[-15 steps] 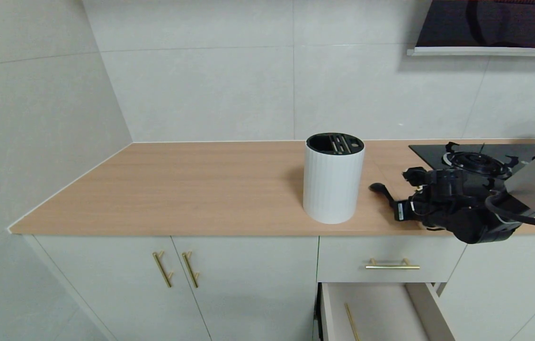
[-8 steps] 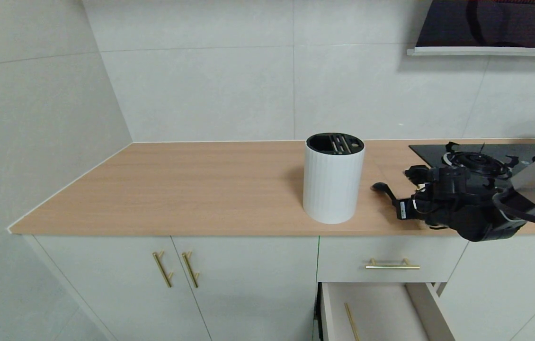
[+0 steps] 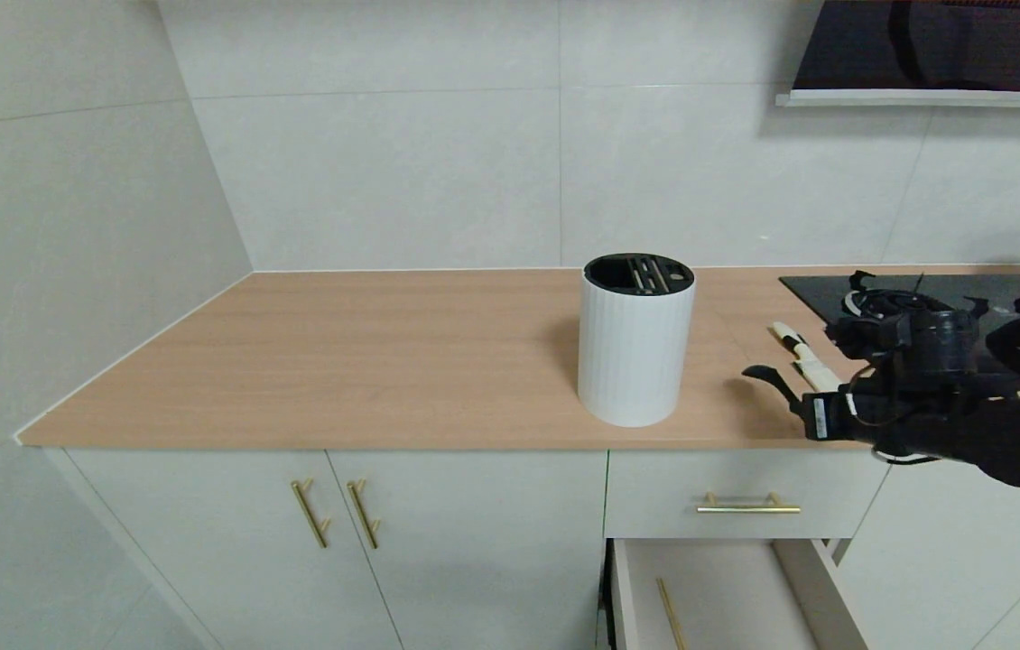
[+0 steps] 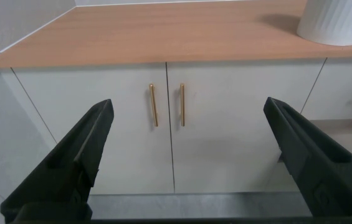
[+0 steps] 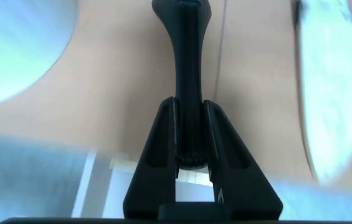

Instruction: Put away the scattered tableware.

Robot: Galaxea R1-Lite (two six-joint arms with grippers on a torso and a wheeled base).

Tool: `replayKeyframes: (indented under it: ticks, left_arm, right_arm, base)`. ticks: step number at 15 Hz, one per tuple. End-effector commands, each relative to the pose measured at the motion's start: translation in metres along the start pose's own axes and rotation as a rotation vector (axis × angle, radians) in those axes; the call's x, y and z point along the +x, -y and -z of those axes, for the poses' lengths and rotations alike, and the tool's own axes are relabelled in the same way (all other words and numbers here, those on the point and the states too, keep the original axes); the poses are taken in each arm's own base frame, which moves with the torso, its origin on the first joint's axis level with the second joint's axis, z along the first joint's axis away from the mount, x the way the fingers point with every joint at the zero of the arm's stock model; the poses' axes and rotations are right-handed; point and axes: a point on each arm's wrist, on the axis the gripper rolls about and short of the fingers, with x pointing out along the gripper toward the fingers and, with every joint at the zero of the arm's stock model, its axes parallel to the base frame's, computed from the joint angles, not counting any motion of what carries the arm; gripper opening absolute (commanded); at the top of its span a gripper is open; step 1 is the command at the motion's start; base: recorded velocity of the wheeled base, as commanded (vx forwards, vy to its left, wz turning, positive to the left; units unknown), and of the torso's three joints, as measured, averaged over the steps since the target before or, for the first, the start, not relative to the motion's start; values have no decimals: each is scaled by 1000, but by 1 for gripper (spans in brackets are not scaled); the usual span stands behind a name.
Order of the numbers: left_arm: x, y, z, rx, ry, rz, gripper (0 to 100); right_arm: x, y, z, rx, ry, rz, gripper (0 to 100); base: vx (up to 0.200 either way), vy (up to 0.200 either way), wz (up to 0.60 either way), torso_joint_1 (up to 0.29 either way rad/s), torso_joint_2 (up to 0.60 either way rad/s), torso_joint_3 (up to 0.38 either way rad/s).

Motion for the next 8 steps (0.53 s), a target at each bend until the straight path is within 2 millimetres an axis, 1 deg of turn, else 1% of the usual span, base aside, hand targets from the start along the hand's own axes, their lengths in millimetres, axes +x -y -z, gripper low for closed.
replayKeyframes:
  ticks: [1, 2, 4, 6, 8]
  left_arm:
    - [0, 0, 0, 0, -1, 0, 100]
    - [0, 0, 0, 0, 1, 0, 100]
    - [0, 0, 0, 0, -1, 0, 100]
    - [0, 0, 0, 0, -1, 0, 100]
    - [0, 0, 0, 0, -1, 0, 100]
  right_arm:
    - [-63, -4, 14, 1, 23, -8, 0]
    - [-76, -5, 24, -1, 10, -18, 0]
    - [-94, -6, 38, -5, -2, -42, 0]
    - [-99, -8, 50, -13, -35, -49, 0]
    - [-103, -8, 58, -16, -55, -46, 0]
  base:
    - [0, 0, 0, 0, 0, 0]
    - [0, 0, 0, 0, 0, 0]
    - [0, 0, 0, 0, 0, 0]
    - [0, 0, 0, 0, 0, 0]
    - [0, 0, 0, 0, 0, 0]
